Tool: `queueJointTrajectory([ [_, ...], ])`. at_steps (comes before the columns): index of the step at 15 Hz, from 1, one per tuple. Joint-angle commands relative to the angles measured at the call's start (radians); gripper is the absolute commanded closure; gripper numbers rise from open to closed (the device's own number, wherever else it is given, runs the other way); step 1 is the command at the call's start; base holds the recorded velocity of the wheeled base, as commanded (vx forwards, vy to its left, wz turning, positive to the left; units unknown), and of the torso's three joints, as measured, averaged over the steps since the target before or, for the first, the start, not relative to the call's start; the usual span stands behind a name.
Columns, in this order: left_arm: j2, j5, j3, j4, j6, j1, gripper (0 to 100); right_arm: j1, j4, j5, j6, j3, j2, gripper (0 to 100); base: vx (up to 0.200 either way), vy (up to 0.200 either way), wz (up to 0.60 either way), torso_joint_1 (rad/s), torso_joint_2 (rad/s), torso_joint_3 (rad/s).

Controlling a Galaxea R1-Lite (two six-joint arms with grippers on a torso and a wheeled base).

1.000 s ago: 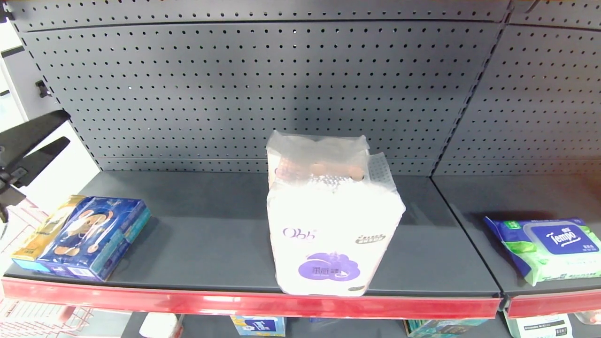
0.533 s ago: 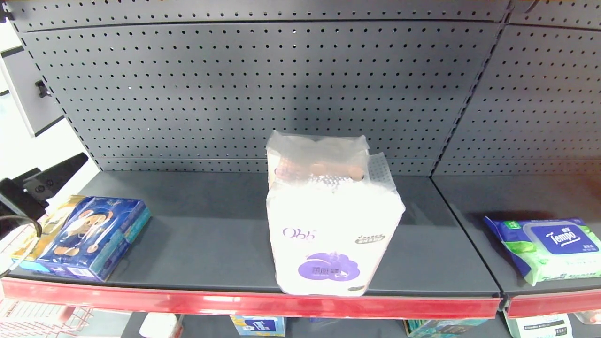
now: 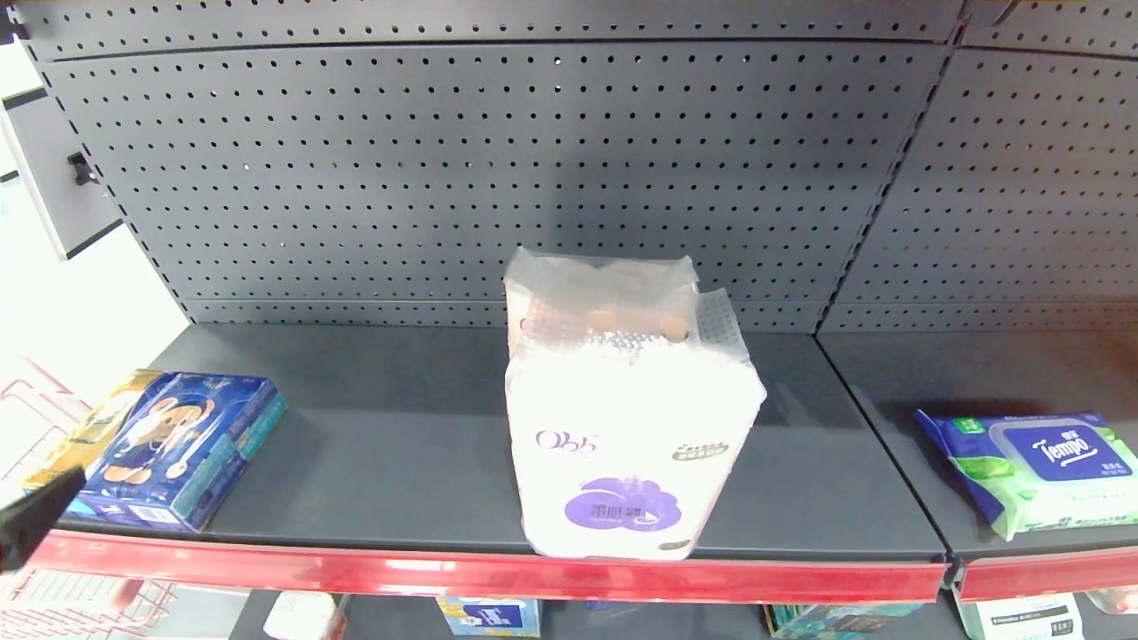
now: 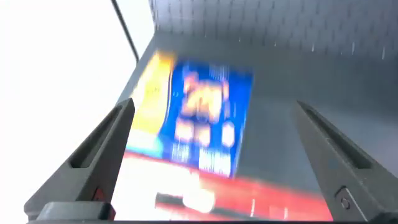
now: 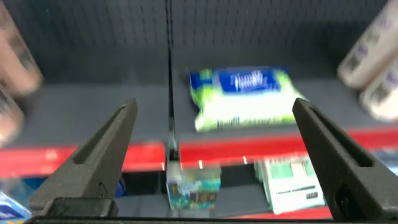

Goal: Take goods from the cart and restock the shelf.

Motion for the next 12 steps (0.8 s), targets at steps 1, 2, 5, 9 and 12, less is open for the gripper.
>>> queueJointTrajectory([
  [1, -0.281, 0.000, -0.215, 0.432, 0.013, -0.082, 0, 0.197, 0.002, 0.029, -0.119, -0.286, 0.540, 0, 0.000, 0.000, 0.00, 0.000, 0.00, 0.000],
  [2, -0.318, -0.003, -0.315, 0.659, 0.016, -0.120, 0, 0.285, 0.011, 0.009, -0.102, -0.269, 0.597, 0, 0.000, 0.000, 0.00, 0.000, 0.00, 0.000],
  [5, -0.344, -0.009, -0.363, 0.757, 0.051, -0.200, 0, 0.414, 0.050, -0.113, -0.034, -0.329, 0.830, 0, 0.000, 0.000, 0.00, 0.000, 0.00, 0.000],
  [9, -0.352, -0.012, -0.355, 0.752, 0.100, -0.200, 0, 0.574, 0.115, -0.241, 0.056, -0.432, 1.031, 0, 0.000, 0.000, 0.00, 0.000, 0.00, 0.000],
  [12, -0.354, -0.017, -0.310, 0.657, 0.100, -0.202, 0, 0.663, 0.122, -0.251, 0.090, -0.419, 1.078, 0, 0.000, 0.000, 0.00, 0.000, 0.00, 0.000],
])
